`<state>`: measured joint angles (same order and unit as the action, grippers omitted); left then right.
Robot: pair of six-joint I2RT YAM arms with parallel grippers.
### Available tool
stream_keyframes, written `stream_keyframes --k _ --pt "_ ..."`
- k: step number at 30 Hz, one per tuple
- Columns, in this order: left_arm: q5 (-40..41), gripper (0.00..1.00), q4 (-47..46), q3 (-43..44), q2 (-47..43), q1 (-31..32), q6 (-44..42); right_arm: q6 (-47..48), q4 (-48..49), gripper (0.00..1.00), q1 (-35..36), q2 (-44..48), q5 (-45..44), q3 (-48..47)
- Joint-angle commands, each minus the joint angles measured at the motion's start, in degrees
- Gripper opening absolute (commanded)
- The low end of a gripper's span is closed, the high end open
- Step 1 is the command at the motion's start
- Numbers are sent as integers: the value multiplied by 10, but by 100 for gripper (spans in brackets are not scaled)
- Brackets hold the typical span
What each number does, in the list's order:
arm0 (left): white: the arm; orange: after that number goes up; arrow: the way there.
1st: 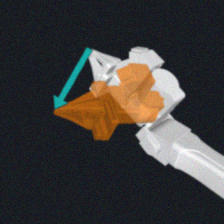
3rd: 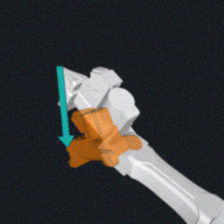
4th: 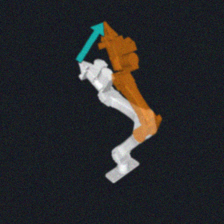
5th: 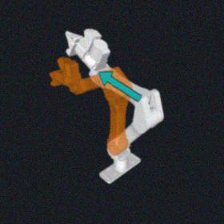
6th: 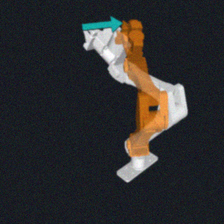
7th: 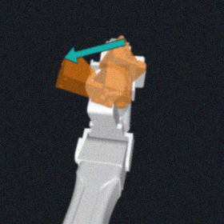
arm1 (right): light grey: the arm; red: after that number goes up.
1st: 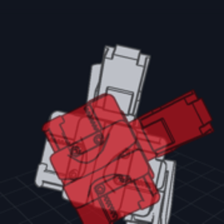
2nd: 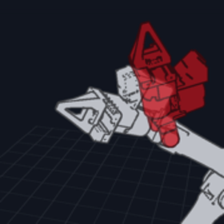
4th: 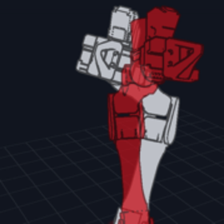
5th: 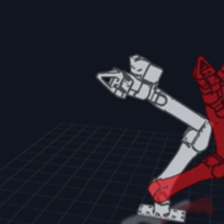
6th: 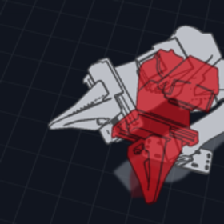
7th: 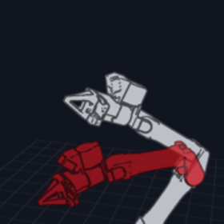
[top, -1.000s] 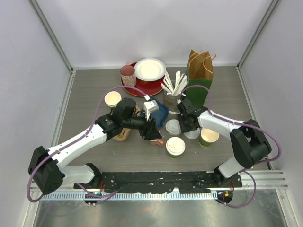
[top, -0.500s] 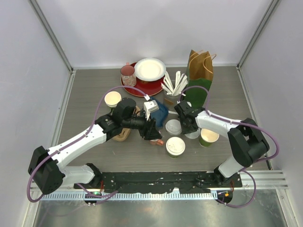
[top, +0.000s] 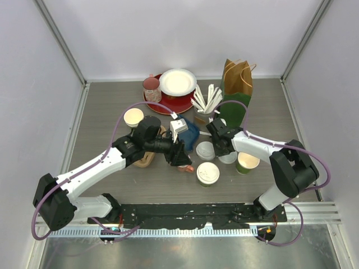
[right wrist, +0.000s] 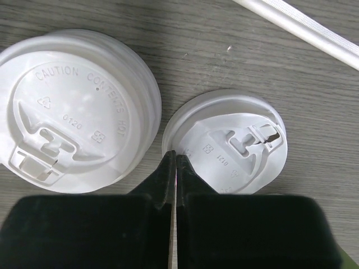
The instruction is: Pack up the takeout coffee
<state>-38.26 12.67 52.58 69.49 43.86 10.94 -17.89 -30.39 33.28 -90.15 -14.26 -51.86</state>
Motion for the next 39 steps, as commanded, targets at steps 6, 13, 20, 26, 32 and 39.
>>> stream_keyframes --k 6,13,20,26,32,39 --pt "-16 53 -21 9 -16 -2 -10 6 -25 1 3 72 7 -38" --pt "-15 53 -22 7 -21 -3 -10 -1 -53 1 3 103 -2 -55" --pt "-15 53 -26 5 -21 -3 -10 -10 -114 1 4 110 0 -104" --pt "-14 53 -31 4 -21 -3 -7 -36 -233 1 21 108 0 -205" --pt "-16 53 -41 -2 -21 -3 4 -57 -345 1 78 75 -25 -327" --pt "-16 53 -48 -10 -30 -3 8 -101 -488 1 117 36 -128 -427"
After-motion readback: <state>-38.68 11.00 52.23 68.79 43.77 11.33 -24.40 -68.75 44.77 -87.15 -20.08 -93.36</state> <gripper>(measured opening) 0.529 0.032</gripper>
